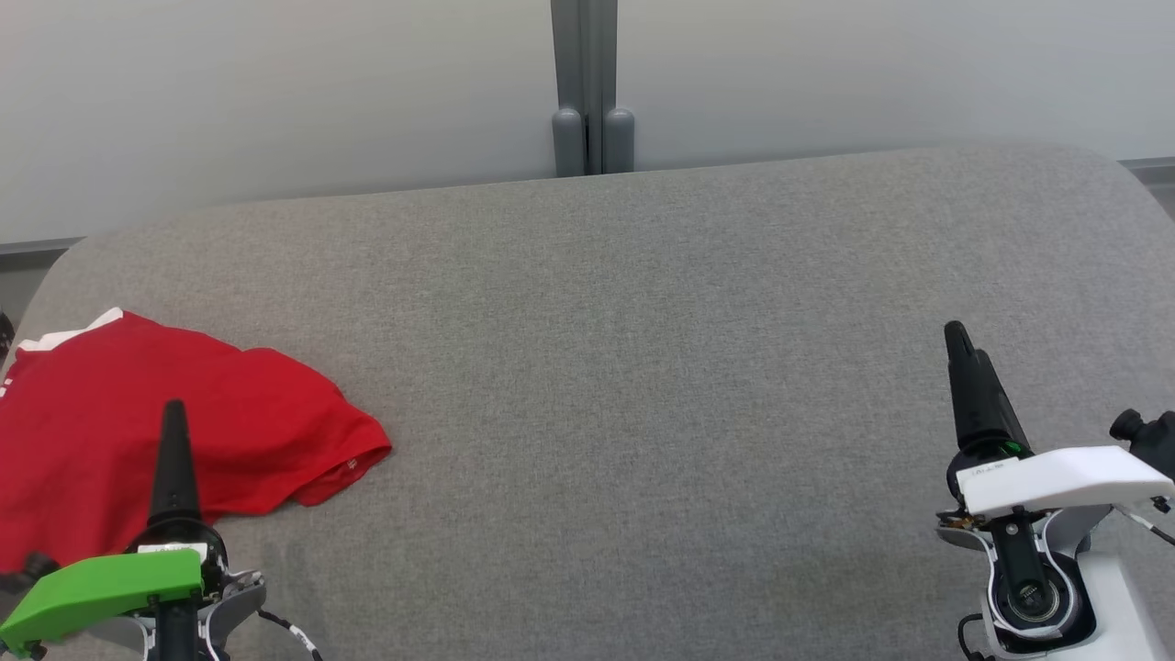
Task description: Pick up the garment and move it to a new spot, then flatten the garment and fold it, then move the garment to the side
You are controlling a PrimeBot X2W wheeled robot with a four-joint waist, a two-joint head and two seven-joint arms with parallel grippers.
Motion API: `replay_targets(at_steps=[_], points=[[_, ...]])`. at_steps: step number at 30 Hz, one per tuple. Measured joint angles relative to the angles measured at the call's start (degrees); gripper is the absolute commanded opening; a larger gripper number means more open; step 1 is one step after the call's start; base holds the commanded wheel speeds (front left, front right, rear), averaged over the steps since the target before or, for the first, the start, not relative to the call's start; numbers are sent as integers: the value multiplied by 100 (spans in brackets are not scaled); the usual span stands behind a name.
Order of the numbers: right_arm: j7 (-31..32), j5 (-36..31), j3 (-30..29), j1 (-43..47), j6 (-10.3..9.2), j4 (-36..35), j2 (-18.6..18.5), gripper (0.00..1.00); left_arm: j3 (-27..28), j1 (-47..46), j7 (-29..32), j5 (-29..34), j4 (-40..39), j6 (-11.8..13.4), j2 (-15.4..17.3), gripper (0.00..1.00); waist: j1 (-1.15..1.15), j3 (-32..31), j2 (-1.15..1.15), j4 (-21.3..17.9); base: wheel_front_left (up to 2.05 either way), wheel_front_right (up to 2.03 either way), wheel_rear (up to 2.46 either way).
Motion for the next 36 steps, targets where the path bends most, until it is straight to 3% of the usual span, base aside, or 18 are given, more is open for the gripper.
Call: replay_targets(at_steps=[9,14,24,32,36], points=[[-170,-1582,515,-82,0,-470,-165,100,38,-83,-188,843,-508,67,4,100,0,31,0,29,0,0,0],[-285,-2264,695,-95,0,-624,-221,100,-165,-79,-287,1635,-798,165,9,100,0,43,0,34,0,0,0],[-465,-3387,762,-90,1,-695,-186,100,-976,72,-457,3295,-815,414,13,100,0,48,0,35,0,0,0],[-599,-4178,546,27,2,-641,-58,100,-1376,73,-599,4283,-786,521,16,100,0,52,0,27,0,0,0],[-662,-4401,602,51,2,-572,-40,100,-1469,85,-656,4684,-693,692,21,100,0,45,0,14,0,0,0]])
